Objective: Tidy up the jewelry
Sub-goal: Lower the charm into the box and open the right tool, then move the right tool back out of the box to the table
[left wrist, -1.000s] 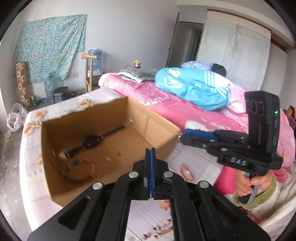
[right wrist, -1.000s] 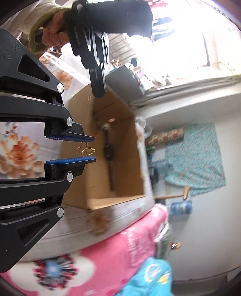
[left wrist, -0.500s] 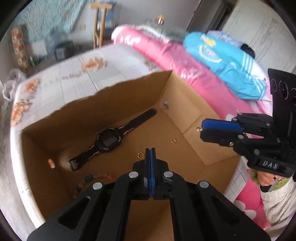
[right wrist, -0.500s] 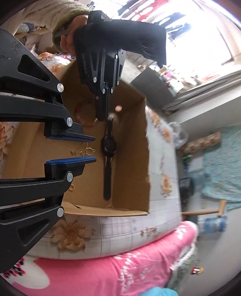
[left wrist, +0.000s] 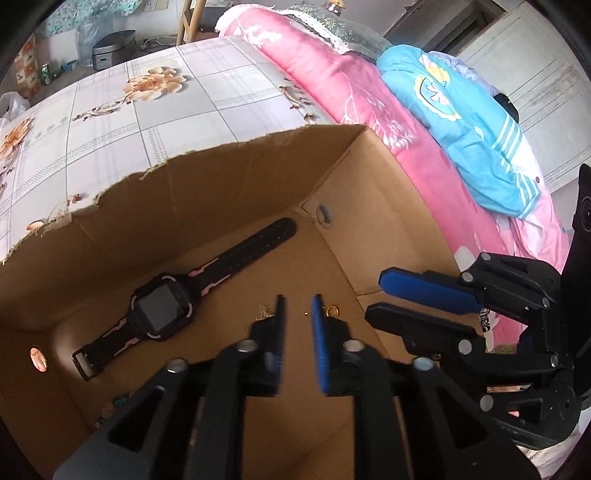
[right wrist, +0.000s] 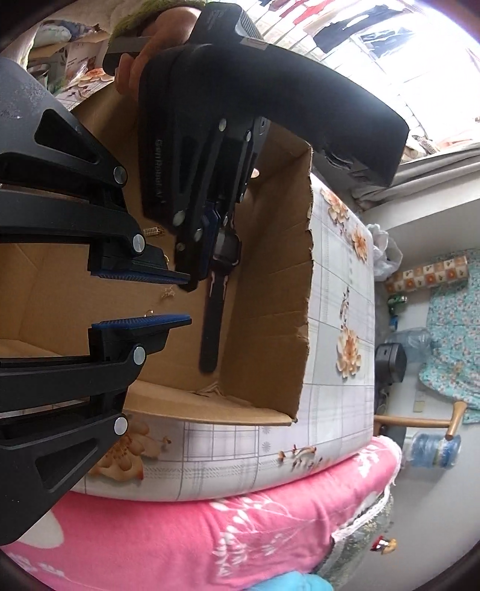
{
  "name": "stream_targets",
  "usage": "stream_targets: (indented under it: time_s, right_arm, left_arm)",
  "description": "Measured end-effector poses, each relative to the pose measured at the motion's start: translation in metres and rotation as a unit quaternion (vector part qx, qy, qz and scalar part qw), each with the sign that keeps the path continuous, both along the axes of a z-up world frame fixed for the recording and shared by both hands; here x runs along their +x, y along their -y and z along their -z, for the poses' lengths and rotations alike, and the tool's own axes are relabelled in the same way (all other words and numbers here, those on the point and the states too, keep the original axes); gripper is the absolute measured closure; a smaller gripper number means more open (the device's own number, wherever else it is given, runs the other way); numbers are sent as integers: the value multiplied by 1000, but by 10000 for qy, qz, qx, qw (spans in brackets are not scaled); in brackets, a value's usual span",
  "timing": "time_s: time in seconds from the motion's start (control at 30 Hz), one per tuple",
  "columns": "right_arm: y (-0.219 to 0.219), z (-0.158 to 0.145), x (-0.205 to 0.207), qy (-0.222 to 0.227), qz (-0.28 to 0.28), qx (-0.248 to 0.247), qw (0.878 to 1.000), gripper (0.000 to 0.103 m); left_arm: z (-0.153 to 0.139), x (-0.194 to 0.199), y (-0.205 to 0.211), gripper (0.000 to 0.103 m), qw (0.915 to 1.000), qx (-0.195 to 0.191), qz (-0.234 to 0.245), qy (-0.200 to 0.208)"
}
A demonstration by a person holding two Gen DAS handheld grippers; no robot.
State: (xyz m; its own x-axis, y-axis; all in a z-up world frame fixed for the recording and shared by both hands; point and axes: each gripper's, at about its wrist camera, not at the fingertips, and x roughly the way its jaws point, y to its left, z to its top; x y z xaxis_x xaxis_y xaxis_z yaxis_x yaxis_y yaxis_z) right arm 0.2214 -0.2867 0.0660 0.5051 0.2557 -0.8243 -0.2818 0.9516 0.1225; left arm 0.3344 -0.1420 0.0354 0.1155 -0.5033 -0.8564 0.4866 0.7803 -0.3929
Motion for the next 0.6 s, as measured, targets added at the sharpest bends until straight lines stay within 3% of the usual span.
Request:
stream_targets:
  time_s: [0.3, 0.33, 0.43, 0.6]
  right_arm:
    - [16, -35, -29, 554, 238, 244, 9979, 85]
    - [20, -42, -39, 675, 281, 351, 9967, 83]
    - [33, -63, -78, 1132, 411, 682, 9904, 77]
    - [50, -80, -157, 1928, 677, 1048, 9733, 70]
  left_arm:
    - [-32, -24, -13, 72, 9991, -39, -52, 417]
    - [-43, -34, -19, 70, 9983, -80, -80, 578]
    - [-74, -68, -35, 49, 9929, -191, -104, 1167]
    - [-109, -152, -69, 28, 9757, -472, -141, 2133]
